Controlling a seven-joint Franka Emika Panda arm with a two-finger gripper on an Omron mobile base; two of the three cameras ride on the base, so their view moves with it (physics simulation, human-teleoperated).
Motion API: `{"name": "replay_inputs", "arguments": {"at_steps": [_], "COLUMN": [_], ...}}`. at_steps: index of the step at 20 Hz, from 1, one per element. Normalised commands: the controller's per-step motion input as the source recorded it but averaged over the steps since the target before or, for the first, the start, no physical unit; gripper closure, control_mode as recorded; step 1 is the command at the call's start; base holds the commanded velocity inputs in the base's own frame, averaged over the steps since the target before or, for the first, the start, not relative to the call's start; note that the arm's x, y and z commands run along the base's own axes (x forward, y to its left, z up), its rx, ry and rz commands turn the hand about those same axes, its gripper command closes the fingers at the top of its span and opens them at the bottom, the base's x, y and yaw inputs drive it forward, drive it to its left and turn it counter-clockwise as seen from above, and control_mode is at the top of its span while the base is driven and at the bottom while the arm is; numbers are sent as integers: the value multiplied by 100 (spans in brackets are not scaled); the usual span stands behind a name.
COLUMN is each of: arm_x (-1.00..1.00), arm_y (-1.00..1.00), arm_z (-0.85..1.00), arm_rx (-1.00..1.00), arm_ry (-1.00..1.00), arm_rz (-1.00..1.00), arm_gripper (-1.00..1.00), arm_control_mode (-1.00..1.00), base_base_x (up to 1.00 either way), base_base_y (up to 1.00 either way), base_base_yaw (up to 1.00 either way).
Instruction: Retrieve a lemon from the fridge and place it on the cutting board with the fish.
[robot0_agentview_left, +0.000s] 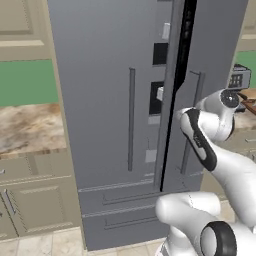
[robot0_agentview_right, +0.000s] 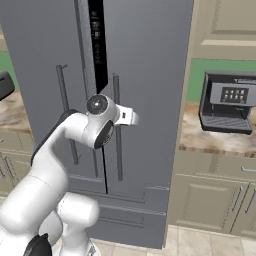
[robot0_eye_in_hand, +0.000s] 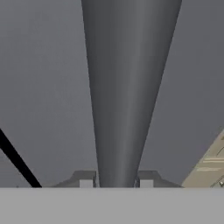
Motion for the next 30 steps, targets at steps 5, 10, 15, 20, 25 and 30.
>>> {"name": "replay_inputs", "arguments": {"at_steps": [5, 10, 15, 20, 25, 30], "arm_x": [-93, -50, -25, -15, -28, -74], "arm_y": [-82, -100, -69, -7, 0, 0], "arm_z": [31, 25, 2, 0, 2, 4], "arm_rx": [21, 34, 22, 0, 0, 0], "arm_ry": [0, 0, 0, 0, 0, -1], "arm_rz": [14, 22, 23, 12, 6, 0], "arm_gripper": [100, 100, 100, -100, -100, -100], "arm_control_mode": [-100, -100, -100, -100, -100, -100], "base_base_x": [0, 0, 0, 0, 0, 0], "base_base_y": [0, 0, 0, 0, 0, 0], "base_base_yaw": [0, 0, 0, 0, 0, 0]}}
